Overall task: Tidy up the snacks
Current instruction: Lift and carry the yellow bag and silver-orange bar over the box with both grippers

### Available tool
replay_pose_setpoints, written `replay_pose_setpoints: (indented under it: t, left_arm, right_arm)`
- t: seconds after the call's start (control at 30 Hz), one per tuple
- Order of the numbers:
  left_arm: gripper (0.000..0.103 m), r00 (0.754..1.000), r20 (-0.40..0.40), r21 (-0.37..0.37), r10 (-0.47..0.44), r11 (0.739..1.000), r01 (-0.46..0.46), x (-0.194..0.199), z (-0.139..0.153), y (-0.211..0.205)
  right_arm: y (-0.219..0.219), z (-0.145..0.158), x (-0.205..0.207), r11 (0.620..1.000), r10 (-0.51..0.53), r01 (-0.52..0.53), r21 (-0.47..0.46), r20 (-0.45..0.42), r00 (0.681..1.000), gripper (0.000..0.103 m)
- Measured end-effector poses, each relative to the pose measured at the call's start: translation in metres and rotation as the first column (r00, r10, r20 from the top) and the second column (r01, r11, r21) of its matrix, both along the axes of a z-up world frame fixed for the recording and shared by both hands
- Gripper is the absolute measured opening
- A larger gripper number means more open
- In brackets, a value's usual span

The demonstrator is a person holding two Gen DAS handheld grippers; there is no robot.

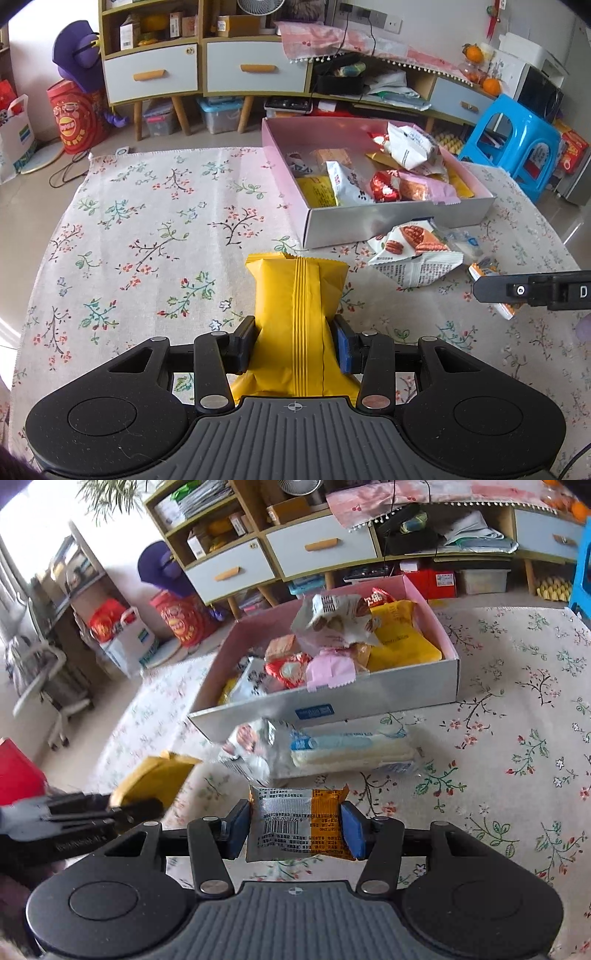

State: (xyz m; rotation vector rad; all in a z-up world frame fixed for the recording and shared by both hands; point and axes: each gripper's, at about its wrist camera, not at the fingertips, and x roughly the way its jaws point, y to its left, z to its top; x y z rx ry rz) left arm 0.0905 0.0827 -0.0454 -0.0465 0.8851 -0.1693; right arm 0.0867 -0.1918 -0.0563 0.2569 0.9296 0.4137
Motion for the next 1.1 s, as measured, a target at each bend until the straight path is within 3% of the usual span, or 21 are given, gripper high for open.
replay_pose_setpoints:
  t: [0.37, 0.67, 1.1]
  left_arm:
    - [0.039, 0.998, 0.055, -0.048, 0.035, 0.998, -0.032, -0.008, 0.025, 0.001]
    - [0.039, 0.993, 0.075, -0.102, 0.086, 0.992, -0.078, 0.000, 0.042, -0.007]
    - [0.039, 0.993, 0.079, -0.053, 0.085, 0.995, -0.081, 0.018, 0.051, -0.036]
  right_arm:
    - [-0.001, 0.038, -0.006, 0.999, 0.000, -0.004, 0.040, 0.102, 0.995, 0.041]
    - [-0.005, 0.056, 0.006, 0.993, -0.071, 0.056, 0.104, 0.146, 0.987, 0.042]
    - [-0.003, 0.067, 0.014, 0.985, -0.132, 0.111, 0.131, 0.165, 0.977, 0.042]
